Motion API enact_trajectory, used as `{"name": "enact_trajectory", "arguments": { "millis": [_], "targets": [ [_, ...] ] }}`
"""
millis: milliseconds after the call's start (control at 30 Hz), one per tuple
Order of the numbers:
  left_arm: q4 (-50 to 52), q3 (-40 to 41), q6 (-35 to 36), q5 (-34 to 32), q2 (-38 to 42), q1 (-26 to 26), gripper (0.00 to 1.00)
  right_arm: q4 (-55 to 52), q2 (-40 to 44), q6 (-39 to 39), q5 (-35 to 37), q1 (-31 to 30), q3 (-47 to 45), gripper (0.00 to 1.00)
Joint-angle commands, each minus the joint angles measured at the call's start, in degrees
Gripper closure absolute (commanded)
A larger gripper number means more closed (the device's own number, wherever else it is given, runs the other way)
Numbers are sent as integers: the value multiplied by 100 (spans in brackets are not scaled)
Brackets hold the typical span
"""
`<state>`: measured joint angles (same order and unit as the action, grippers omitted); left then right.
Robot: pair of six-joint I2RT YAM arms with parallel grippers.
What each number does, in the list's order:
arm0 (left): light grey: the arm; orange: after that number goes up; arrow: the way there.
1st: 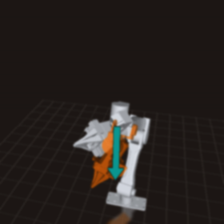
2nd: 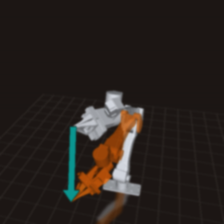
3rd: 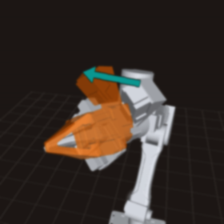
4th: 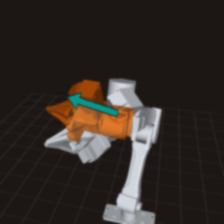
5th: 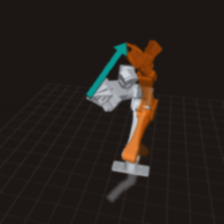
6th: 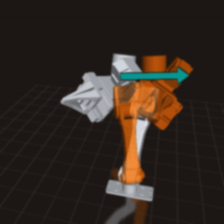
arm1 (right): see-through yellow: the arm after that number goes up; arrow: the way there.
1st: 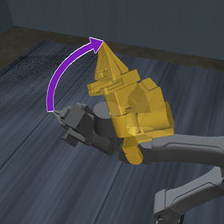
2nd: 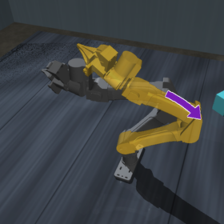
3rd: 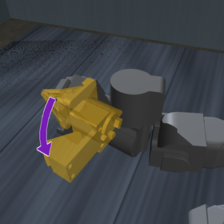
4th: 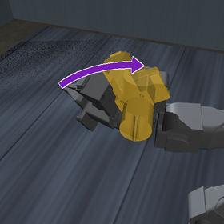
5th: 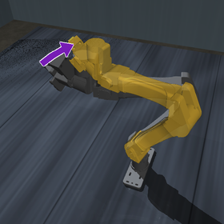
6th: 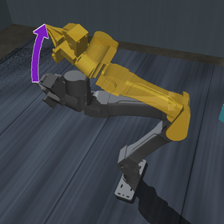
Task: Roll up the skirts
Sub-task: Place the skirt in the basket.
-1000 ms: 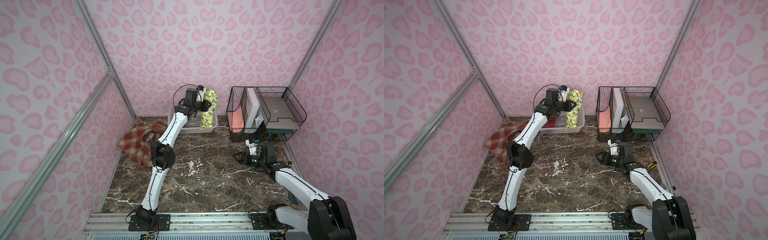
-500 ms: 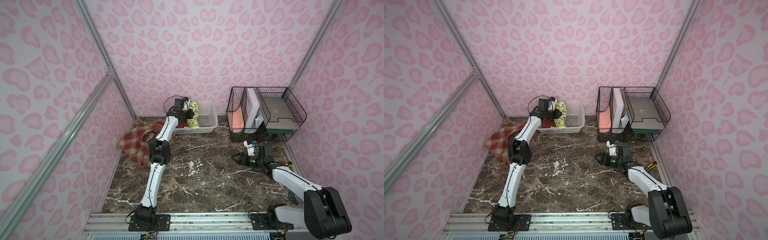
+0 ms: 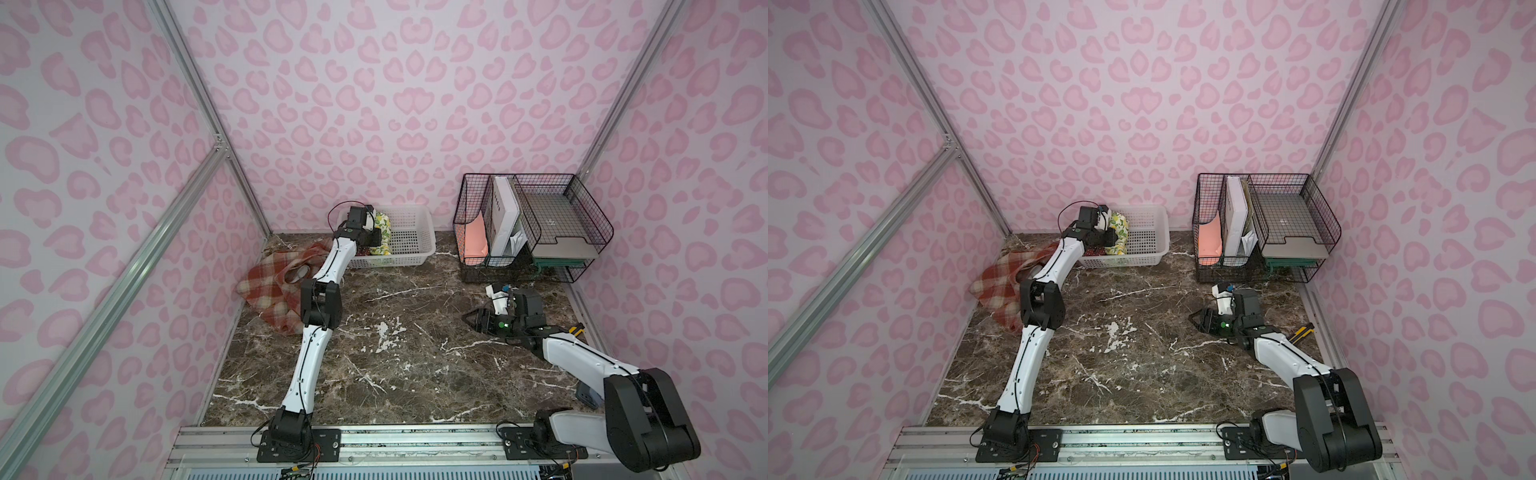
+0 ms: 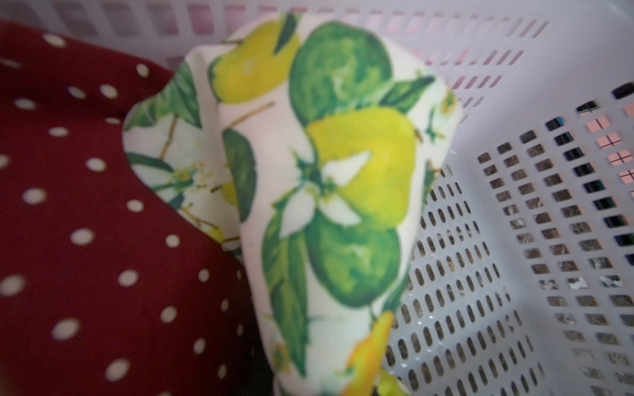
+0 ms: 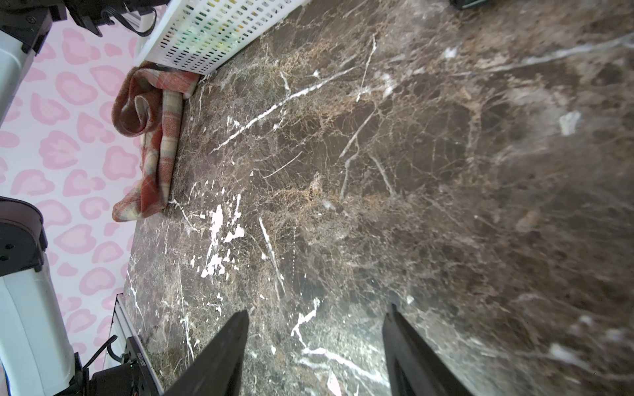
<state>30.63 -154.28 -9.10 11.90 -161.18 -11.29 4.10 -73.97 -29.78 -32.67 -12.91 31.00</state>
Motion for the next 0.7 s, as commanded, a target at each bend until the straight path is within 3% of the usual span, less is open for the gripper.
{"name": "enact_trajectory", "arguments": {
  "millis": [0,67,100,133,300,667],
  "targets": [
    [507,-34,-117,-39,10,24,61,34,44,81,-32,-6,71,33],
    [664,-27,-317,-29,27,48,42,-5,48,86,-51,-17,99,33],
    [686,-3,-458,131,66,78,14,-21,50,86,-72,-19,105,33],
    [681,41,-612,244,116,110,1,-39,66,95,-88,-18,108,33],
    [258,748,-422,197,868,97,1,-125,315,138,-11,-42,74,32],
    [759,815,68,35,1300,100,1,-100,416,140,10,-67,99,32]
  ]
}}
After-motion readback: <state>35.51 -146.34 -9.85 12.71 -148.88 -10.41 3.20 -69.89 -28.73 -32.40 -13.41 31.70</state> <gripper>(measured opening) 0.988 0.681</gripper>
